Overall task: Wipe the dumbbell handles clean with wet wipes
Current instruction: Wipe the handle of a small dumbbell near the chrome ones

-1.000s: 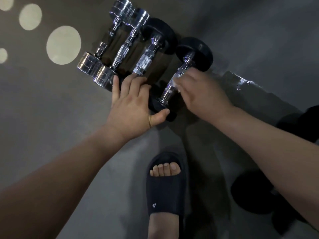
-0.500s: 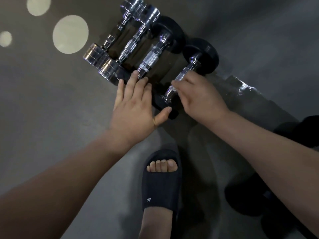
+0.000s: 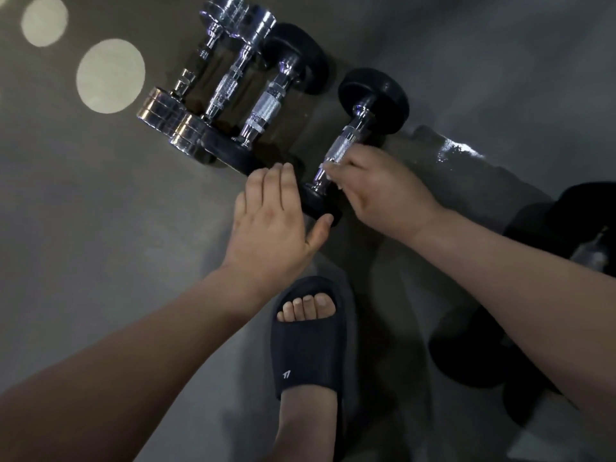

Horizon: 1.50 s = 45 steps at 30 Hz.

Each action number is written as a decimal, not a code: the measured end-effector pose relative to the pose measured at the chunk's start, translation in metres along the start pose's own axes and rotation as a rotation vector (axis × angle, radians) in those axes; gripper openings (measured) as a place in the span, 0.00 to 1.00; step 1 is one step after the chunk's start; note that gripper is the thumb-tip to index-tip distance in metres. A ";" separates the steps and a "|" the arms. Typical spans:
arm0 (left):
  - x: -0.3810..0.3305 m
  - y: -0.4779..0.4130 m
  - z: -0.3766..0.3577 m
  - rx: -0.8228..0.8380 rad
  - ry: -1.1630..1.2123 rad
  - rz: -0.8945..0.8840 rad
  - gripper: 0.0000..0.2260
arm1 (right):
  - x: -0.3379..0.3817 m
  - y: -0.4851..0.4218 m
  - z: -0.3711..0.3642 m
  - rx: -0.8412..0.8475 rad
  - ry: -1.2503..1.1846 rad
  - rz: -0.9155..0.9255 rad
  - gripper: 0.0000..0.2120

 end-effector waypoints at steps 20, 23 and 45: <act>0.016 -0.021 0.001 0.132 0.233 0.106 0.48 | -0.004 -0.002 -0.005 -0.100 0.030 -0.098 0.12; 0.016 -0.022 0.002 0.142 0.239 0.100 0.49 | 0.008 0.007 -0.011 0.034 0.012 0.036 0.15; 0.006 -0.020 0.008 0.132 0.226 0.084 0.49 | -0.023 -0.004 0.008 -0.118 0.212 -0.221 0.16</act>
Point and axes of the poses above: each hand's wrist, its own y-axis away from the middle knuckle, its own z-axis out of the back of the hand, x = y × z, the point moved 6 cm from there along -y, towards the middle knuckle, and after that the axes turned 14 degrees about -x, right-handed, at the moved point
